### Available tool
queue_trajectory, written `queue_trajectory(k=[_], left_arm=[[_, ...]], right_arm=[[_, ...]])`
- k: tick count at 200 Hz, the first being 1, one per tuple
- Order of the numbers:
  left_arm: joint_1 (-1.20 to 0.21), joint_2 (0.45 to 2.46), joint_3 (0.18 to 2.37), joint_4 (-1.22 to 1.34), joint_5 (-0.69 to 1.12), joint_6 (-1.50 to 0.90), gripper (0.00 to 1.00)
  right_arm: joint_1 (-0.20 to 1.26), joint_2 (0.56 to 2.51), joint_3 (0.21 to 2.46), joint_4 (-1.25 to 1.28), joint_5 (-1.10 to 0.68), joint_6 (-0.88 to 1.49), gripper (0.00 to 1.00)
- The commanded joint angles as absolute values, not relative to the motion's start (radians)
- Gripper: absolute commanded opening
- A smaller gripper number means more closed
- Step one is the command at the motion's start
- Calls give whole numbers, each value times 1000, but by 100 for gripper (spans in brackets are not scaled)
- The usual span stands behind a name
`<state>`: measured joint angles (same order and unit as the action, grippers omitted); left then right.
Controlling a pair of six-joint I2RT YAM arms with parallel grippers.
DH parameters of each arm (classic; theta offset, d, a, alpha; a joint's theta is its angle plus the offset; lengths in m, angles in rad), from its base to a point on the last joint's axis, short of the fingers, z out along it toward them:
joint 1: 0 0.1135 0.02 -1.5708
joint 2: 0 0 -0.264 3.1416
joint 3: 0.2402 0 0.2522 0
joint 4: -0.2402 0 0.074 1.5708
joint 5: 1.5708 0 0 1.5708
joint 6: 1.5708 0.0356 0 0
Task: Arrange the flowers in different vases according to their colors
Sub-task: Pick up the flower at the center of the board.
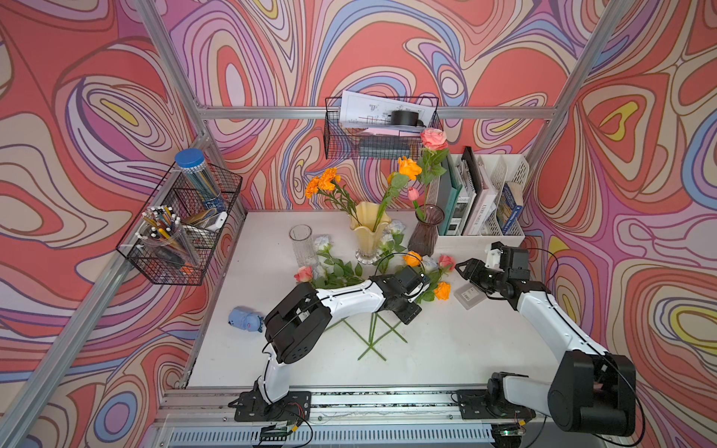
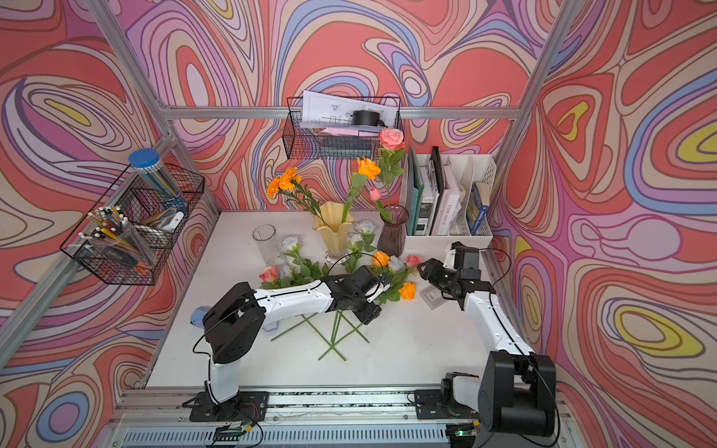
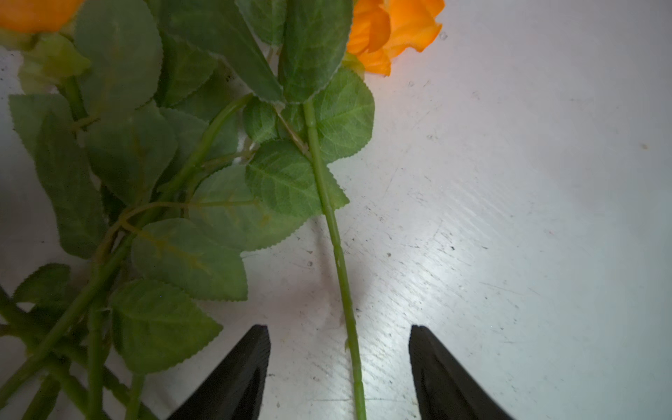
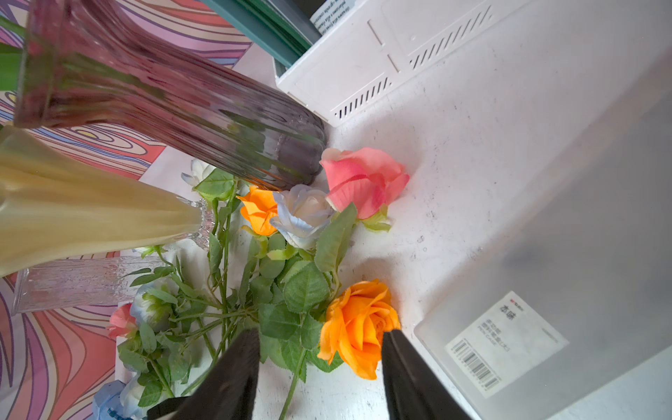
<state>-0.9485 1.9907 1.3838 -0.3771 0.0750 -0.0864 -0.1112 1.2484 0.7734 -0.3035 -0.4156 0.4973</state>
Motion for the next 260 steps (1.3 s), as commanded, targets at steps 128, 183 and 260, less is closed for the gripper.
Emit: queue_trajectory(k=[128,183,260], left_arm=[[-952,2126,1489,-450,51,-123,17],[-950,2010,1443,-471,6,-127,6],[-950,1755,1407,-460,-40,-98,2]], right_arm=[[-119,1202,758,-310,-428,474,56],[-121,1186,764,-325,-416,470,56],[-130,1126,790,-355,-389,446,56]])
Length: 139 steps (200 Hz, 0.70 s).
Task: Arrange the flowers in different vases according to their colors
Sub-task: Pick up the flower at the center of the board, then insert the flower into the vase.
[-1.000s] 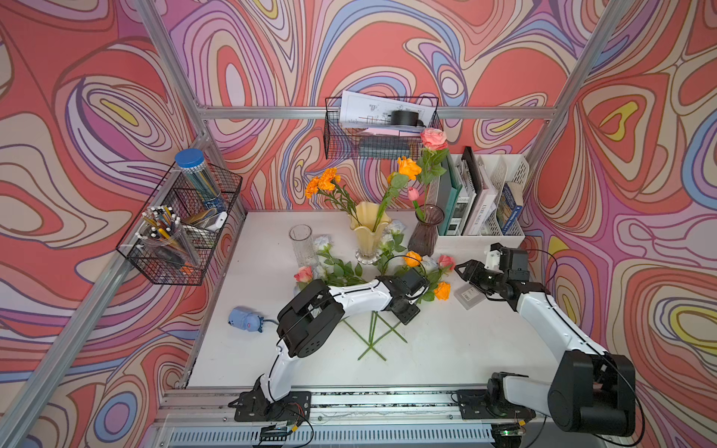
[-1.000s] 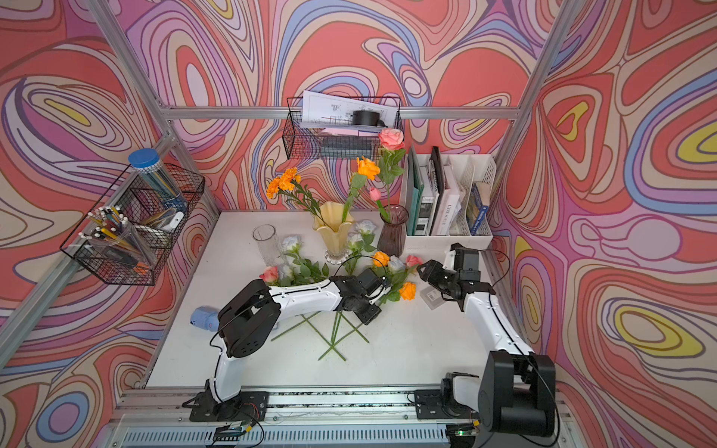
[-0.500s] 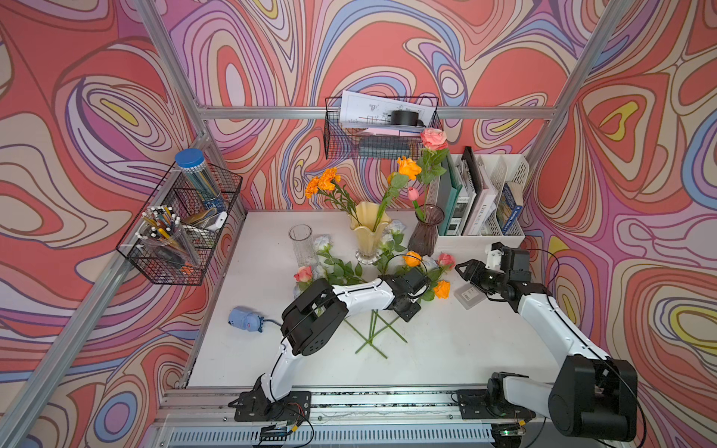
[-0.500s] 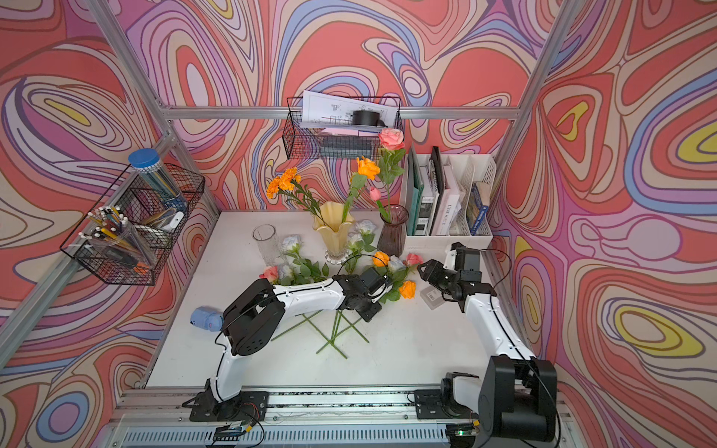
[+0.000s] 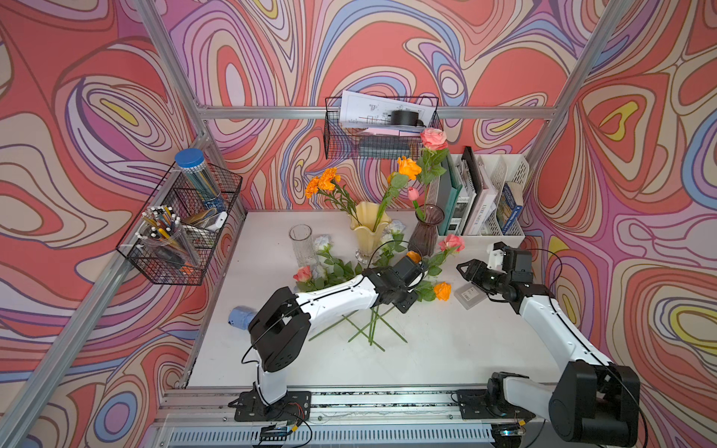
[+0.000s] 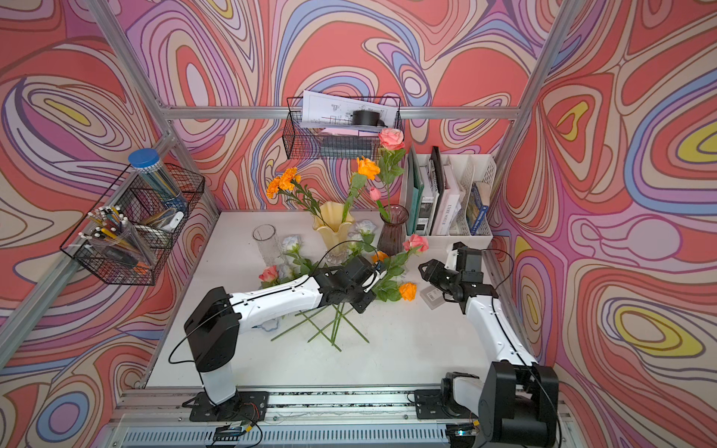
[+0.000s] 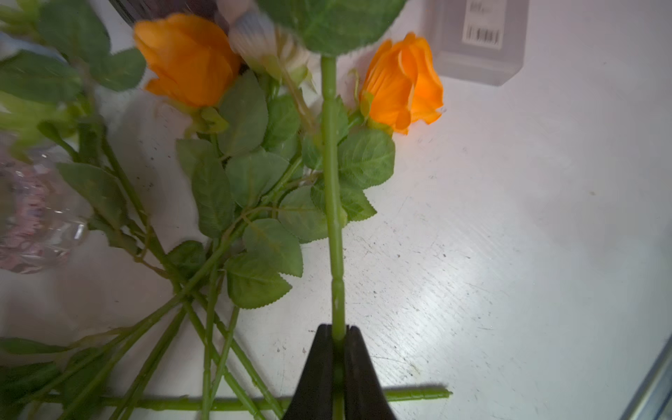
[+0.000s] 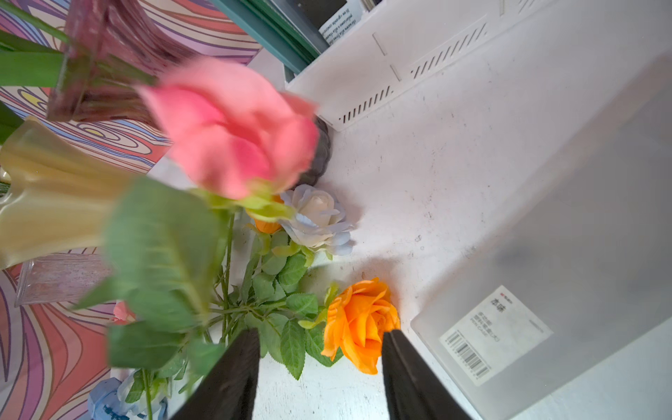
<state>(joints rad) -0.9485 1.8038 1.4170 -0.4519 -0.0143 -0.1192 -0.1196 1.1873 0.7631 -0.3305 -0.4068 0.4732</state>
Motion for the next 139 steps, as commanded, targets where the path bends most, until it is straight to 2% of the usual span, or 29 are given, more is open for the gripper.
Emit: queue_trajectory(k=[1,40,92,139], left_arm=[[-950,1754,1407,-460,-41,-97,2],[-948,1692,1416,-381,-12,-84,0],[-943,1760,1525,-190,2,-23,0],[-943,1867,1802,-103,11,73,0]], right_arm=[[-130,1123,790,-356,-388,444,56],[-132,1042,814,-445,-369,410,57],[-132,1017,732,-421,-403,441,57],[-132,1035,690,-388,-414,439,57]])
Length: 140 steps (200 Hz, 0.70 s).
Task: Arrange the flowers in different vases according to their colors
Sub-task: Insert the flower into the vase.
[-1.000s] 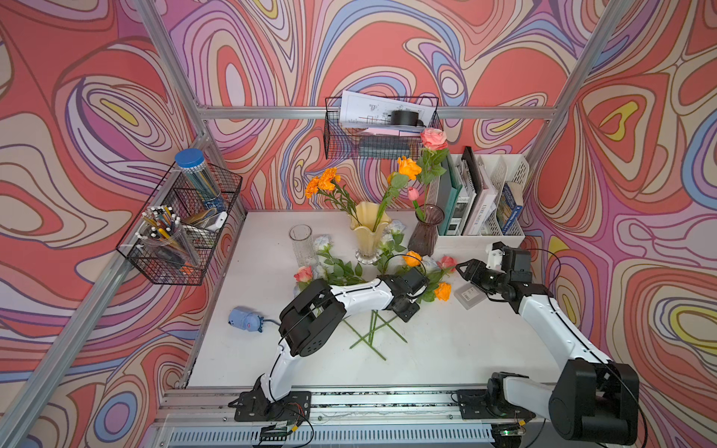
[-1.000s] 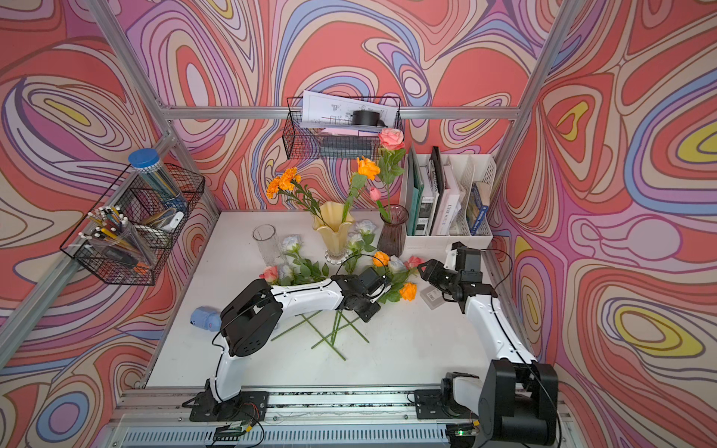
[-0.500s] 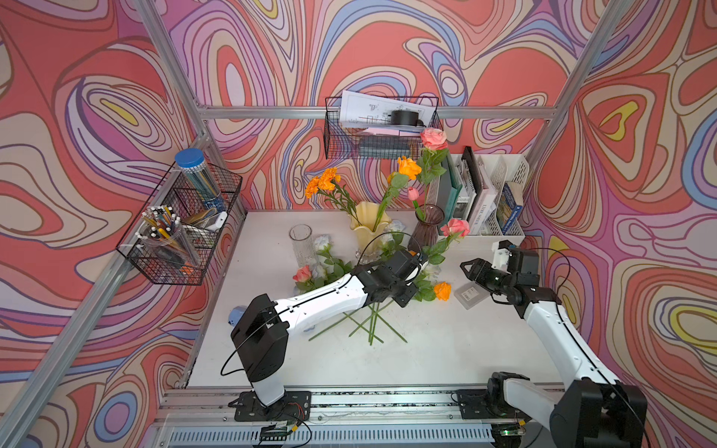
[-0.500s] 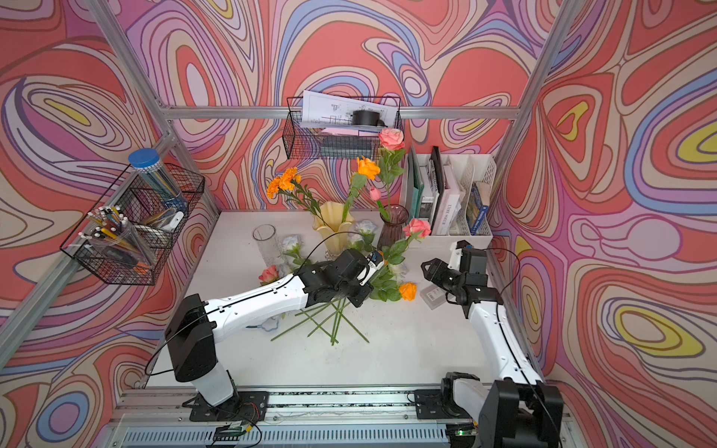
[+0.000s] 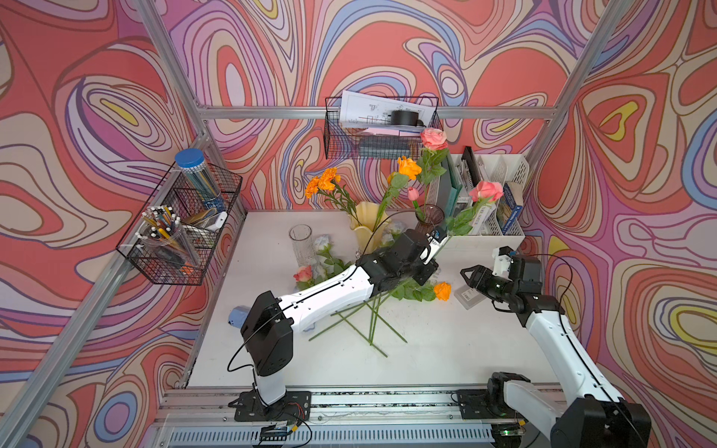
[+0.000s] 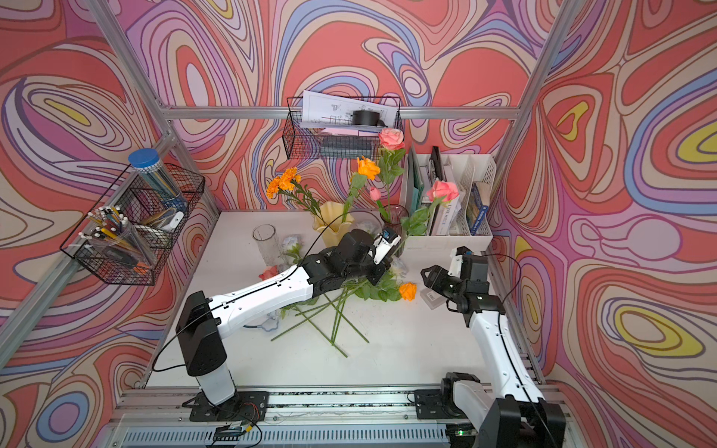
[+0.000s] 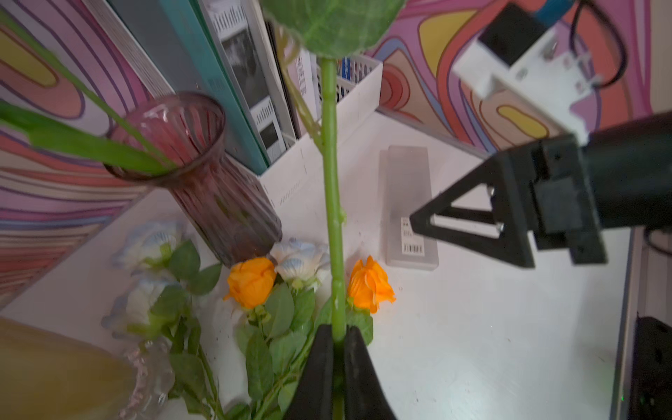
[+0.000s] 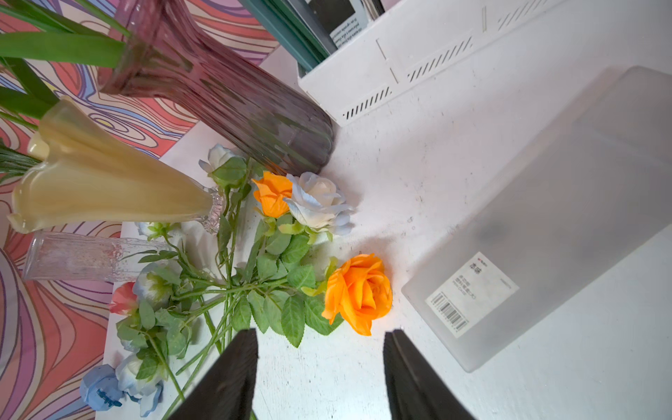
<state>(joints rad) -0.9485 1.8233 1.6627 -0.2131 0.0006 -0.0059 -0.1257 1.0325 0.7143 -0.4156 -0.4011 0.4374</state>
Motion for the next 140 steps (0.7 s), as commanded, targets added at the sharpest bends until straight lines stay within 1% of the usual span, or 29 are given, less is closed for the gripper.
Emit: queue_trajectory(k=[1,35,63,88,118,140], left_arm=[[-942,1870,1808,-102,11,76,0],[-908,1990,2076,-1,68,136,0],[-852,2125,2267,147,158,113,0],[-810,2264,2453,194,197,83,0],[-756,2351,2553,275,241,0,0],[-735,2385,2565,325,261,-9,0]], right_arm=[[-132,1035,689,-387,-415,440,57],[-132,1057,662,-344,-430,449,57],[-132,1101,651,-301,-449,461,57],[-132,1143,646,-271,-461,467,57],[-132,1189,647,-252,-467,461,57],[-132,1206,649,-236,-478,453,57]])
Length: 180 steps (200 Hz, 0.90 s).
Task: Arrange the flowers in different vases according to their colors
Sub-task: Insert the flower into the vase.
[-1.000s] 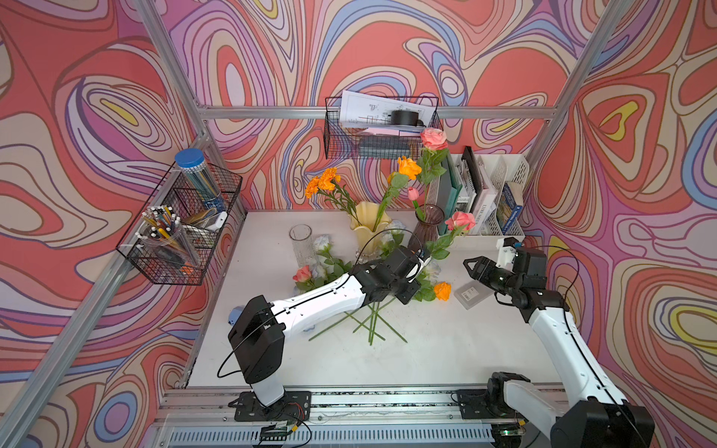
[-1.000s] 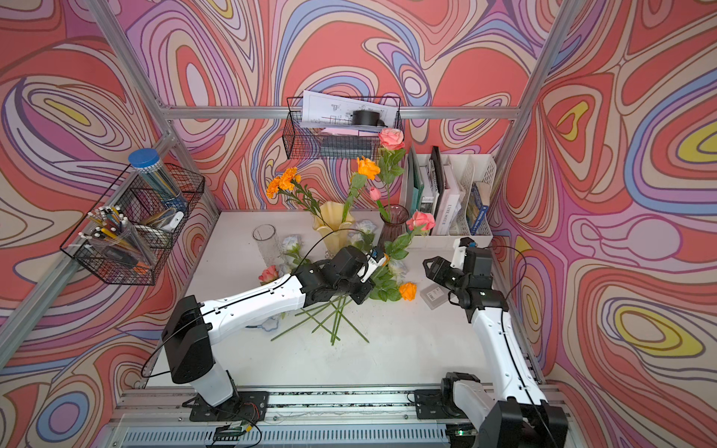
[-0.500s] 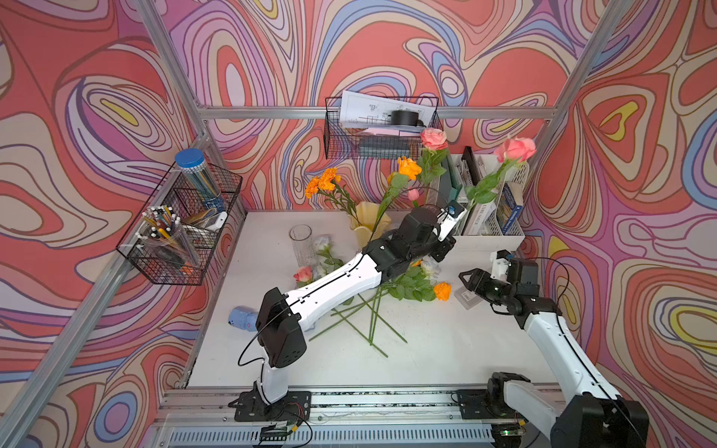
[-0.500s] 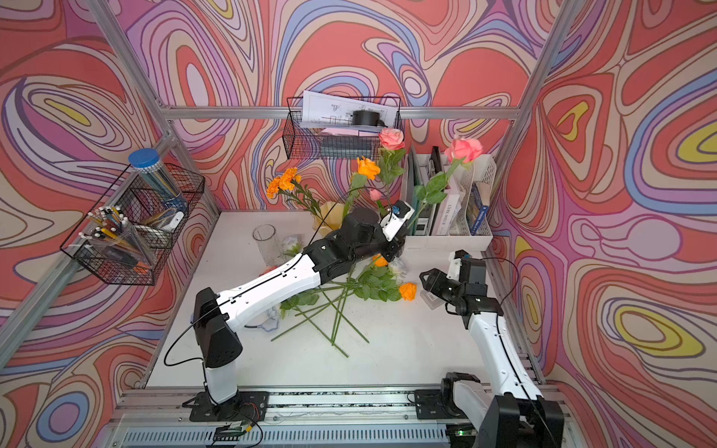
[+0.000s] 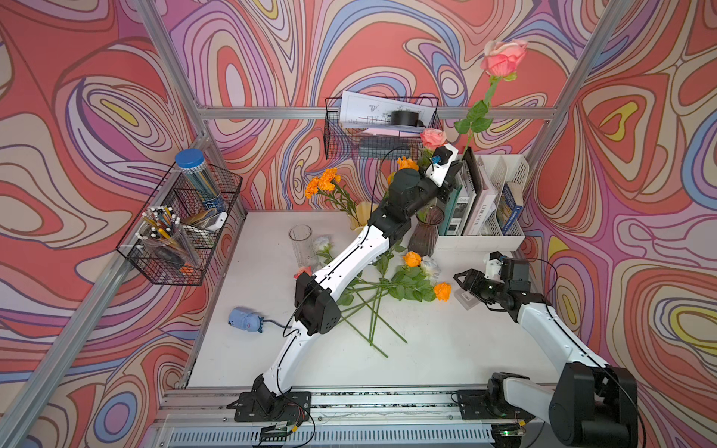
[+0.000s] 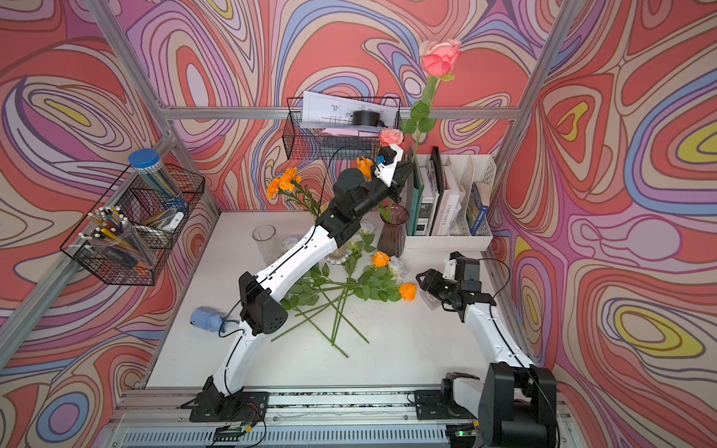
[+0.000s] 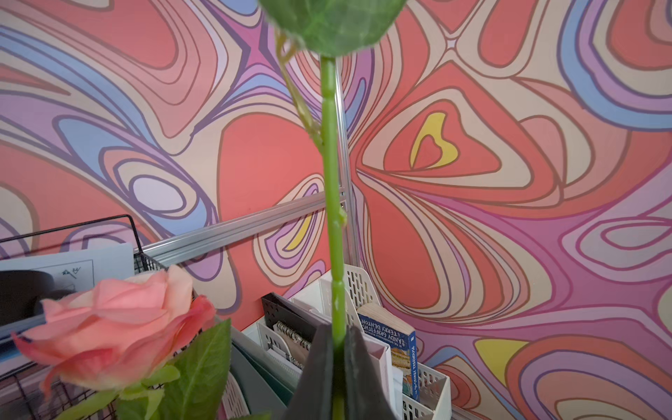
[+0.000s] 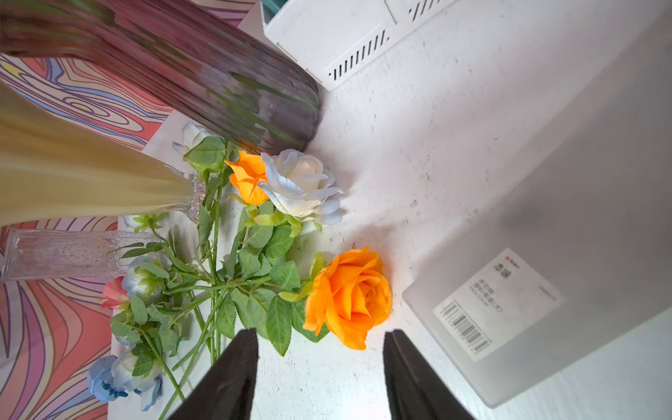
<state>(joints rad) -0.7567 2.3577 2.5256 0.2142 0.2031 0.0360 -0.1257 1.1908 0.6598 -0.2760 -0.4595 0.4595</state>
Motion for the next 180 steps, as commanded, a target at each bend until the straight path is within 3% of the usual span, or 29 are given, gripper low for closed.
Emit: queue_trajectory(k=[1,90,109,122,155,180], left_arm=[[-734,2386,2565,327,262,-11,0],[-704,2463,2459,492,291,-102,0],[-707,2427,2333,551,288,-117,22],[-709,2403,2265,567,279,-122,43],[-712,2316,2175,519,241,-136,67],[-711,2190,2039,487,208,-146,73]], right_arm=[[-132,1206,649,-236,-479,453,57],[-132,1224,657,-207,-495,432,57],[-132,1225,658,-198,-505,431,57],[-132,1226,659,-196,-511,432,57],[-132,1224,647,-187,-556,434,57],[-131,1241,639,-169,-604,441,57]])
